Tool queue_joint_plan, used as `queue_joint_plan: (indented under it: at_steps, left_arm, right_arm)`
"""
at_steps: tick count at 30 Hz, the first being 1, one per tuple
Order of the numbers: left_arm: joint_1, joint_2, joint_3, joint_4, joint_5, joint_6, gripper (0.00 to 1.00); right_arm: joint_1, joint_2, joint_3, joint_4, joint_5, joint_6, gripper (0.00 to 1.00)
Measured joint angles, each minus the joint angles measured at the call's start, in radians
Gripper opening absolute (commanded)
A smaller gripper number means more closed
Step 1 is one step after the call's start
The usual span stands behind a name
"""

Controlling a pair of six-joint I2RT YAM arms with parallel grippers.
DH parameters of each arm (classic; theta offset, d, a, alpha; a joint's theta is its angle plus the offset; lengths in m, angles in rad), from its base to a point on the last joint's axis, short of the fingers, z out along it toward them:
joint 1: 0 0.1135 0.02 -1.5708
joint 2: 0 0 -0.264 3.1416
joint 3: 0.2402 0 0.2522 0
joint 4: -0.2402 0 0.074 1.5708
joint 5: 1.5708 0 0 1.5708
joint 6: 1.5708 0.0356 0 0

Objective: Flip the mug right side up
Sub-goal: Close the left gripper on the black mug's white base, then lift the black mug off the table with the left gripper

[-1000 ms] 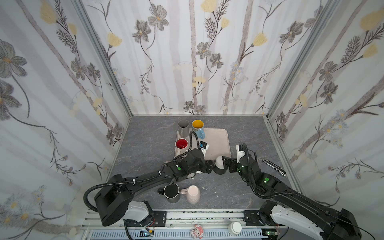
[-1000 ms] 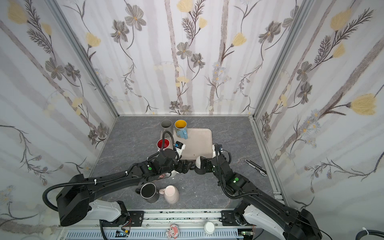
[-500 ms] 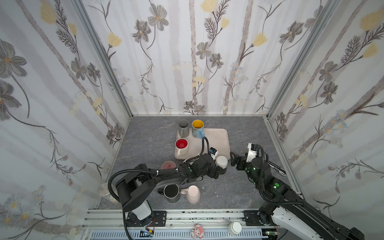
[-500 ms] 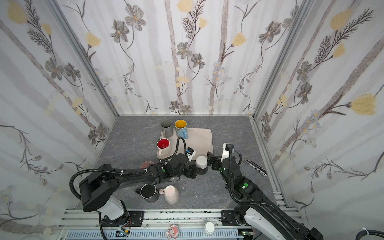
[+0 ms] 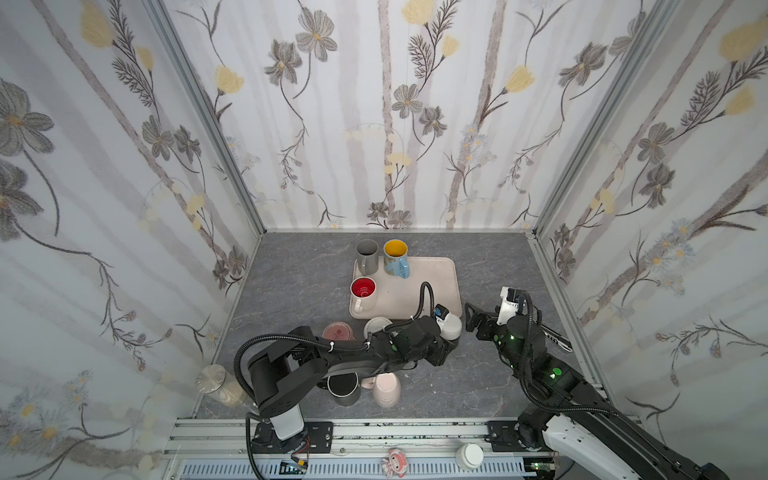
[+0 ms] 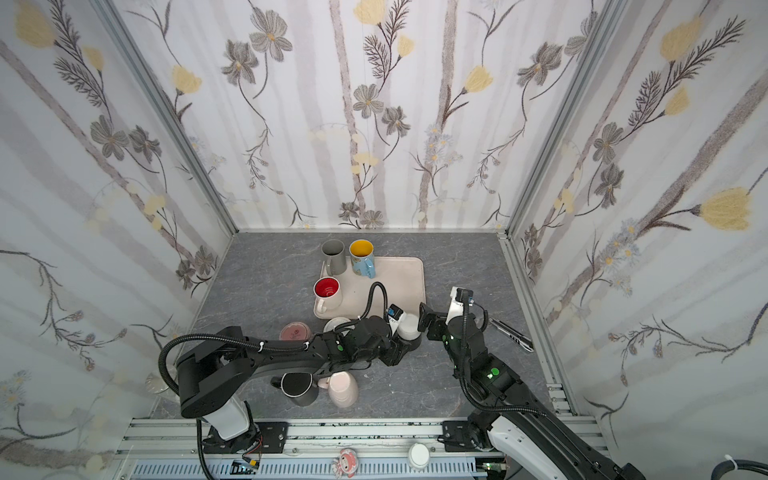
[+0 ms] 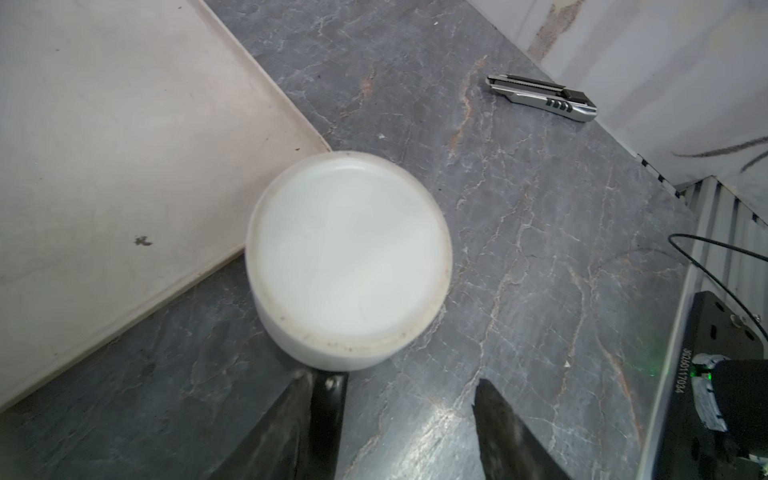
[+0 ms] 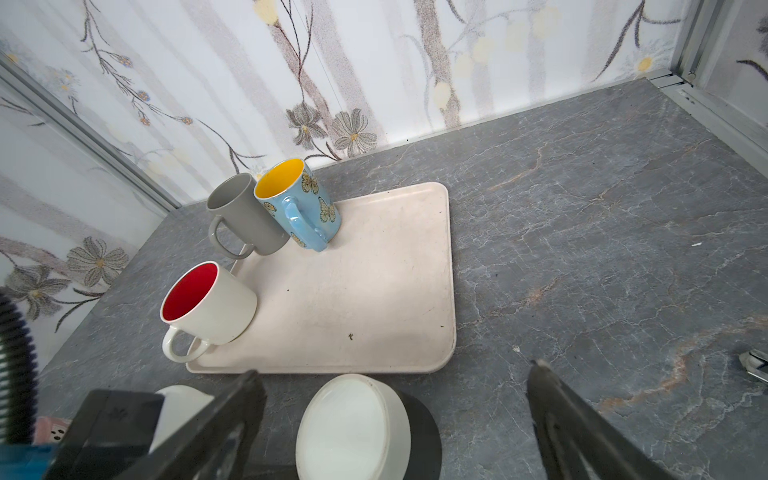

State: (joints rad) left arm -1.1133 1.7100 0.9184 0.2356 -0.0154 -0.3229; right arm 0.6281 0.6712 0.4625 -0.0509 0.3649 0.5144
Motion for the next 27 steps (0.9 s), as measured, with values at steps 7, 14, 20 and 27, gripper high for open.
queue_joint_plan:
  at_steps: [7, 14, 20, 27]
  left_arm:
    - [-0.005, 0.011, 0.028, -0.055, -0.078, -0.018, 0.74]
    - [-0.026, -0.011, 0.002, -0.049, -0.129, -0.018, 0.74]
    - [-0.037, -0.031, -0.029, -0.043, -0.175, -0.016, 0.60]
    - [-0.044, -0.014, -0.028, -0.032, -0.201, -0.007, 0.48]
  right_arm:
    - [-0.005, -0.018, -0.010, -0.001, -0.018, -0.002, 0.98]
    - [-0.013, -0.033, -0.021, -0.001, -0.019, -0.003, 0.98]
    - [-0.014, -0.034, -0.021, -0.001, -0.019, 0.001, 0.98]
    - [-0.017, -0.030, -0.023, -0.001, -0.026, 0.008, 0.98]
